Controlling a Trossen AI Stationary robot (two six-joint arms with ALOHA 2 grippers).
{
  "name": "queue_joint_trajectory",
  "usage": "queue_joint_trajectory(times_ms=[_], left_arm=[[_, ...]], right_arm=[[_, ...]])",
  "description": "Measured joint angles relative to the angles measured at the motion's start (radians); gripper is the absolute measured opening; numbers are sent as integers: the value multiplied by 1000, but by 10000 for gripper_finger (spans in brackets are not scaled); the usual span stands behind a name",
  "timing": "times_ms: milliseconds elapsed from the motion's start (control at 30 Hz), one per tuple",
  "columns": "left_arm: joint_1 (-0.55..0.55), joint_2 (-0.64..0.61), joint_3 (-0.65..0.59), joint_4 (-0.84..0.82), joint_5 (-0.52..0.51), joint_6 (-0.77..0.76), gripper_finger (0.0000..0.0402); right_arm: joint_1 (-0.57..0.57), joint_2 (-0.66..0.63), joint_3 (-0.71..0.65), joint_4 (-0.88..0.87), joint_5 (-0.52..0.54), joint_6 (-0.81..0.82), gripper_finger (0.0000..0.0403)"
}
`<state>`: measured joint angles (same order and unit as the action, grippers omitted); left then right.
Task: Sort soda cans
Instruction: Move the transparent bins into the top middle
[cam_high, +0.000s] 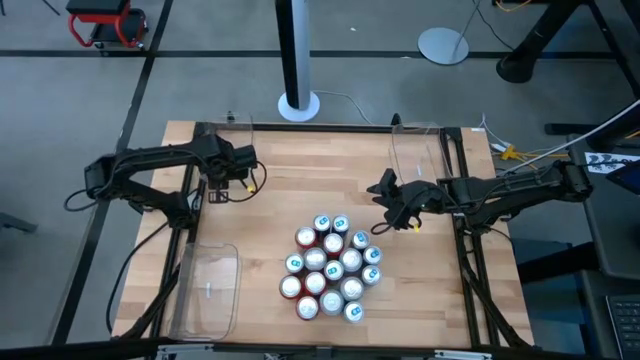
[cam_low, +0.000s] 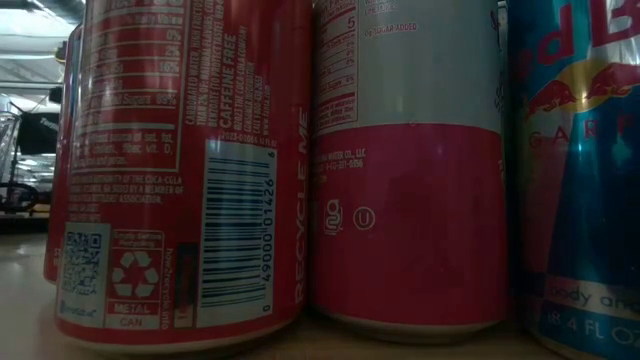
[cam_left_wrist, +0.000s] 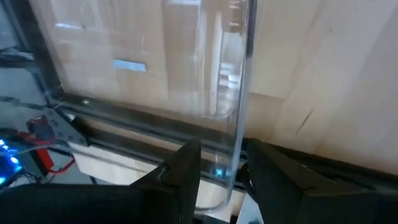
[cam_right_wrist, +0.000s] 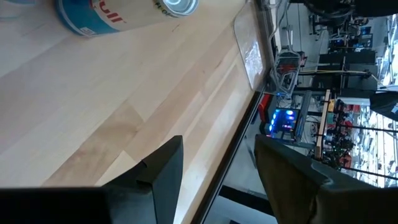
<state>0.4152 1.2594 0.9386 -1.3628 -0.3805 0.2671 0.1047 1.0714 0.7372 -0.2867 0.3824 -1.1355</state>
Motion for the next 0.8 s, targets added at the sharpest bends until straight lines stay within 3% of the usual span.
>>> queue_joint_trajectory(times_ms=[200,500,800], left_arm=[[-21,-1,143,-19,26,-82,125],[-141,5,160,269,352,-144,125],[-218,13,116,570,363,-139,125]], right_arm=[[0,0,0,1,1,0,198],[0,0,0,1,1,2,198],[0,0,0,-10,2,9,198]])
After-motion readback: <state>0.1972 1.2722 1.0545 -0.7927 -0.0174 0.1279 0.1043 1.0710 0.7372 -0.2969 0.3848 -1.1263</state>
